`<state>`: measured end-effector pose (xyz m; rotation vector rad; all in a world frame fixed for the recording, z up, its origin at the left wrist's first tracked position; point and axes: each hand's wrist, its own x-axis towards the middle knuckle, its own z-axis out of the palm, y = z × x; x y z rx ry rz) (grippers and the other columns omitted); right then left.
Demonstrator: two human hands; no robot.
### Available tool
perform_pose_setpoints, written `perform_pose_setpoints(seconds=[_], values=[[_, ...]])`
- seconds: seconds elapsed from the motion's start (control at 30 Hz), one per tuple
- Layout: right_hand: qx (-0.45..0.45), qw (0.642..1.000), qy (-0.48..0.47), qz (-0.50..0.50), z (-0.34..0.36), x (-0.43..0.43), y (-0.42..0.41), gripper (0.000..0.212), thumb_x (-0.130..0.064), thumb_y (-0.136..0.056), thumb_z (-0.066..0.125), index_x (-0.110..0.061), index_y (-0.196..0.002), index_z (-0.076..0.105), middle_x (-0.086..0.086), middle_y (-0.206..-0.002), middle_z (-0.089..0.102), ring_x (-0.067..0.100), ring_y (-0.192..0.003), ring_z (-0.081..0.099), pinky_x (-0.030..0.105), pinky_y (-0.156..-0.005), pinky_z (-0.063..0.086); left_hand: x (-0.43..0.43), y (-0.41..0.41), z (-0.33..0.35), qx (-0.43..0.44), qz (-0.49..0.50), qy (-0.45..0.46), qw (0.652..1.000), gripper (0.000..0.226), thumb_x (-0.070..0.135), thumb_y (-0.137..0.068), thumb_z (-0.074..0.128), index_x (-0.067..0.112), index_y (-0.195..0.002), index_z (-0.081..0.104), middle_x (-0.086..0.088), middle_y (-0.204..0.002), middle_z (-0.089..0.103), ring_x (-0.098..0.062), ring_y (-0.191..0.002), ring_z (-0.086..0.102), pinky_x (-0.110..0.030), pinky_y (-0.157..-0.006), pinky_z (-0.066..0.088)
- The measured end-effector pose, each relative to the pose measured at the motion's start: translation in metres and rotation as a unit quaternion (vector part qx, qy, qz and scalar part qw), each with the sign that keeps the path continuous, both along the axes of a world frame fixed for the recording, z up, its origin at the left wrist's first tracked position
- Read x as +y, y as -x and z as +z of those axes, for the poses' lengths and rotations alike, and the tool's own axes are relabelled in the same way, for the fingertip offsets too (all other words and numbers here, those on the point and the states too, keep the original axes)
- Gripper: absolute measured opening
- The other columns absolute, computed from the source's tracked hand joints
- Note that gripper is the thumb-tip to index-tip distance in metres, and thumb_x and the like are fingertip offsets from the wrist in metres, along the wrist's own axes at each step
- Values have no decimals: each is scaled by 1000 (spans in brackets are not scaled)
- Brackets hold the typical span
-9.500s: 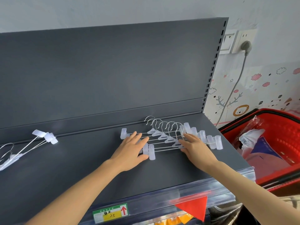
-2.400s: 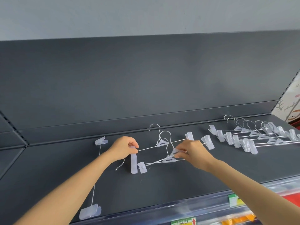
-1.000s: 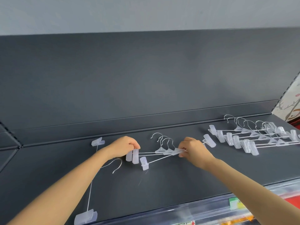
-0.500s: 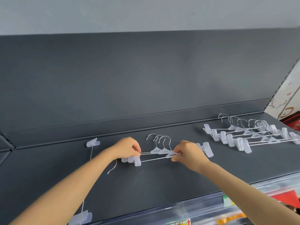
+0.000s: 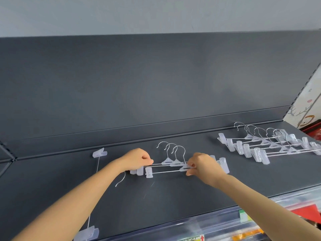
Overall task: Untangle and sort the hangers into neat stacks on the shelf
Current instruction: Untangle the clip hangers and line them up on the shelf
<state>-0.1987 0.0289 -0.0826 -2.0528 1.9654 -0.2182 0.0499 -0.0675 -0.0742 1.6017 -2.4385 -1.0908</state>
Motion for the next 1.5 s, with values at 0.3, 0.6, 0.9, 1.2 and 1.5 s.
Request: perform_pose_setpoints(seconds=[0.3, 0.6, 0.9, 1.2, 1.5], values=[[-83, 994, 61, -37, 18, 0, 7, 24, -32, -79, 71, -11, -74, 59, -1, -81, 52, 24, -74, 53, 31, -64, 42, 8, -7, 23, 160, -26, -10, 987, 48, 68, -70, 56, 32, -96, 70, 11, -99, 71, -9, -99, 65, -31, -90, 49], [-184, 975, 46, -115, 18, -4, 0, 27, -26, -70, 79, -4, -78, 65, 8, -77, 61, 14, -65, 46, 27, -59, 37, 27, -12, 25, 208, -3, -61, 976, 25, 25, -91, 62, 3, -83, 62, -9, -78, 71, -21, -68, 69, -29, -68, 56], [-149, 985, 40, -81, 15, 4, -2, 33, -25, -72, 78, 1, -80, 61, 2, -74, 50, 14, -64, 40, 26, -58, 34, 27, -21, 39, 72, 11, -180, 981, 51, 53, -94, 45, 7, -86, 66, -7, -76, 69, -13, -51, 53, -23, -56, 48], [5, 999, 8, -31, 9, 10, -1, 30, -32, -83, 65, -5, -73, 58, -3, -64, 38, 6, -62, 29, 28, -65, 21, 4, 0, 22, 22, 0, 52, 998, 36, 37, -92, 50, 11, -74, 67, 0, -72, 58, -15, -65, 46, -29, -63, 36], [48, 999, 16, -3, 1, 1, -8, 46, -36, -87, 59, -22, -55, 29, -6, -70, 36, 21, -74, 39, 16, -59, 25, -3, 23, 11, -65, -63, 12, 996, 40, 58, -73, 57, 18, -75, 56, 0, -79, 56, -17, -73, 48, -33, -69, 42]])
